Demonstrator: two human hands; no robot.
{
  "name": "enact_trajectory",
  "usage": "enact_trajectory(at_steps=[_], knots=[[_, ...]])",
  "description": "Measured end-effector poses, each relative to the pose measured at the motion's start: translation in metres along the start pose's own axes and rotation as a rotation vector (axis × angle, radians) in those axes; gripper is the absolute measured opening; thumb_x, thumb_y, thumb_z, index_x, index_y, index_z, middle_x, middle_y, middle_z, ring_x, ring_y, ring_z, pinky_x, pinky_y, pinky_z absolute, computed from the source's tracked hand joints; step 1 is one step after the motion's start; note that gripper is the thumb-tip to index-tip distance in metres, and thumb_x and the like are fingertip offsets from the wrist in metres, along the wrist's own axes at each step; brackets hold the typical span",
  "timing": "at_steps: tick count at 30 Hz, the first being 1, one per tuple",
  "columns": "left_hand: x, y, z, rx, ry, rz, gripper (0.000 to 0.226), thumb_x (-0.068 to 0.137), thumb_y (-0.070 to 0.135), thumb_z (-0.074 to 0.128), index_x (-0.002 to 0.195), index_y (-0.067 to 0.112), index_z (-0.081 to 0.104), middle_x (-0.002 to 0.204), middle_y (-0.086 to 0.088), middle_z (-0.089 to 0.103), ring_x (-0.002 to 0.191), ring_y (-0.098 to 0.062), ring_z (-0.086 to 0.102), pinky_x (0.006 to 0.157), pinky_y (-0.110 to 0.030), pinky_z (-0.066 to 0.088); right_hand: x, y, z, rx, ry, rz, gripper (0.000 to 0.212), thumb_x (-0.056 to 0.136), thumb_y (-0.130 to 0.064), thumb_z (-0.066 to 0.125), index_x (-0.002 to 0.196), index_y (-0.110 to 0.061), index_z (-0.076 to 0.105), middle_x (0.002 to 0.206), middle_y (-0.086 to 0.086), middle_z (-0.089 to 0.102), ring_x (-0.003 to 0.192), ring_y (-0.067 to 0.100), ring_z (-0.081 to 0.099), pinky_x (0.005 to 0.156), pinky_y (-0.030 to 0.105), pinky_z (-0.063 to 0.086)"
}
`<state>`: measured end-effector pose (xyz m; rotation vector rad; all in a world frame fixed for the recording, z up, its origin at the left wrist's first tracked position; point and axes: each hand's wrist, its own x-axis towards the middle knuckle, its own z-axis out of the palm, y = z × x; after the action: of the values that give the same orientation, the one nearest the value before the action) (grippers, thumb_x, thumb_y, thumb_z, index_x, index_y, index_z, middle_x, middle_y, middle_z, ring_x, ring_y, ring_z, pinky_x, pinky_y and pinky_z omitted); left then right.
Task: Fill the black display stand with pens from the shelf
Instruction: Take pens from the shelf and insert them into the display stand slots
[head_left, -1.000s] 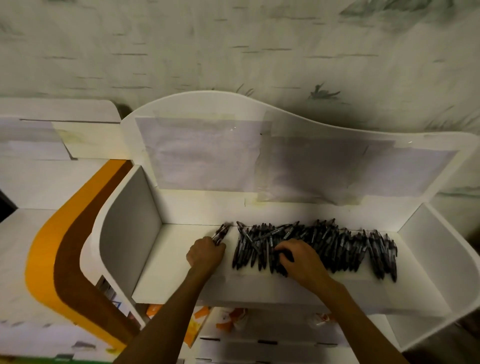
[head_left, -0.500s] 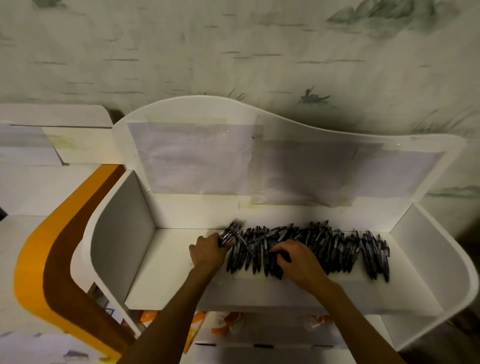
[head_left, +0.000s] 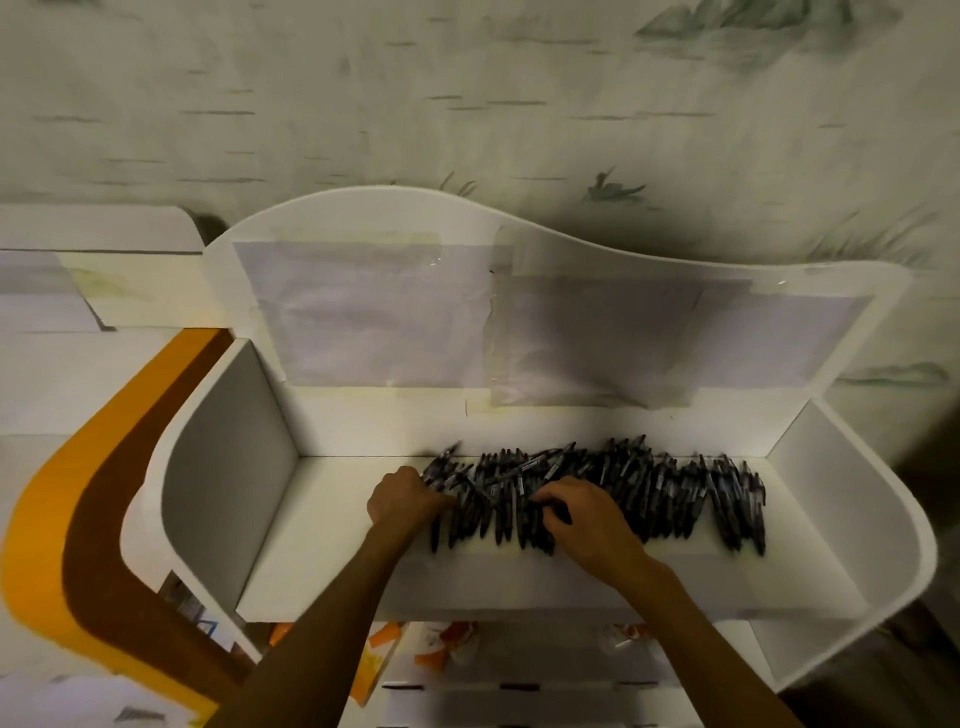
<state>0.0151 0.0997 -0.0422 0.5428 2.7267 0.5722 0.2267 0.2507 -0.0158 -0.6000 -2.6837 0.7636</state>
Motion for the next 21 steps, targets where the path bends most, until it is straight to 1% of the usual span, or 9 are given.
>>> enact_trajectory(at_steps=[2, 7, 10, 12, 13, 14, 16, 18, 21], knots=[[0.004, -0.005, -0.003, 0.01, 0.006, -0.021, 0.045, 0.067, 0.057, 0.076, 0.084, 0.021, 0.056, 0.074, 0.005, 0.058, 0.066, -0.011, 0.056, 0.051, -0.022, 0.038, 0.002, -0.004, 0.0, 0.003, 0.001, -0.014, 0.021, 0.096, -0.016, 0.058, 0.113, -0.018, 0.069, 0.11, -0.002, 0.066, 0.102, 0.013, 0.059, 0.091, 0.029, 0.05], [0.012, -0.019, 0.001, 0.006, 0.034, -0.003, 0.04, 0.086, 0.053, 0.061, 0.095, 0.014, 0.066, 0.082, -0.001, 0.064, 0.077, -0.021, 0.063, 0.069, -0.029, 0.053, 0.007, -0.01, 0.001, 0.004, 0.014, -0.019, 0.02, 0.096, -0.016, 0.057, 0.113, -0.018, 0.069, 0.111, -0.002, 0.066, 0.103, 0.012, 0.058, 0.092, 0.029, 0.05], [0.015, -0.022, -0.005, -0.011, 0.099, -0.006, 0.042, 0.091, 0.052, 0.054, 0.097, 0.013, 0.068, 0.087, -0.005, 0.066, 0.087, -0.026, 0.062, 0.078, -0.034, 0.05, 0.011, -0.013, 0.003, 0.002, 0.021, -0.024, 0.02, 0.096, -0.016, 0.058, 0.113, -0.018, 0.069, 0.111, -0.003, 0.066, 0.103, 0.011, 0.058, 0.093, 0.026, 0.048], [0.017, -0.023, -0.012, 0.012, 0.175, 0.017, 0.04, 0.093, 0.053, 0.05, 0.099, 0.018, 0.068, 0.096, -0.008, 0.067, 0.102, -0.03, 0.058, 0.085, -0.038, 0.043, 0.013, -0.014, 0.004, 0.002, 0.014, -0.021, 0.021, 0.096, -0.016, 0.058, 0.113, -0.018, 0.07, 0.111, -0.002, 0.067, 0.103, 0.013, 0.059, 0.093, 0.029, 0.049], [0.019, -0.023, -0.015, -0.024, 0.199, 0.04, 0.038, 0.093, 0.052, 0.05, 0.1, 0.018, 0.067, 0.095, -0.009, 0.068, 0.102, -0.031, 0.058, 0.086, -0.039, 0.044, 0.014, -0.015, 0.005, 0.004, 0.009, -0.017, 0.021, 0.096, -0.016, 0.058, 0.113, -0.018, 0.07, 0.111, -0.002, 0.067, 0.103, 0.014, 0.059, 0.093, 0.031, 0.05], [0.021, -0.024, -0.018, -0.118, 0.2, 0.074, 0.035, 0.094, 0.049, 0.052, 0.099, 0.017, 0.065, 0.091, -0.009, 0.069, 0.096, -0.031, 0.061, 0.085, -0.039, 0.049, 0.015, -0.017, 0.007, 0.007, 0.007, -0.012, 0.02, 0.096, -0.017, 0.058, 0.112, -0.019, 0.07, 0.111, -0.002, 0.067, 0.103, 0.014, 0.059, 0.093, 0.031, 0.05], [0.023, -0.026, -0.023, -0.465, 0.151, 0.117, 0.027, 0.094, 0.038, 0.059, 0.106, 0.015, 0.063, 0.085, -0.006, 0.07, 0.079, -0.026, 0.068, 0.076, -0.043, 0.058, 0.018, -0.019, 0.01, 0.012, 0.015, -0.017, 0.02, 0.096, -0.018, 0.058, 0.112, -0.02, 0.07, 0.112, -0.004, 0.067, 0.104, 0.012, 0.059, 0.094, 0.028, 0.049], [0.021, -0.028, -0.025, -0.739, 0.101, 0.103, 0.032, 0.09, 0.021, 0.069, 0.121, 0.017, 0.061, 0.091, 0.001, 0.07, 0.076, -0.02, 0.068, 0.071, -0.042, 0.061, 0.022, -0.021, 0.014, 0.01, 0.016, -0.035, 0.021, 0.096, -0.017, 0.059, 0.113, -0.02, 0.07, 0.113, -0.004, 0.068, 0.105, 0.011, 0.06, 0.094, 0.025, 0.049], [0.019, -0.034, -0.023, -0.814, 0.128, 0.065, 0.046, 0.076, 0.005, 0.08, 0.117, 0.019, 0.064, 0.094, -0.001, 0.07, 0.08, -0.024, 0.065, 0.073, -0.041, 0.06, 0.033, -0.028, 0.017, -0.002, 0.006, -0.057, 0.021, 0.096, -0.016, 0.059, 0.112, -0.018, 0.071, 0.111, -0.001, 0.068, 0.103, 0.015, 0.062, 0.092, 0.028, 0.051]])
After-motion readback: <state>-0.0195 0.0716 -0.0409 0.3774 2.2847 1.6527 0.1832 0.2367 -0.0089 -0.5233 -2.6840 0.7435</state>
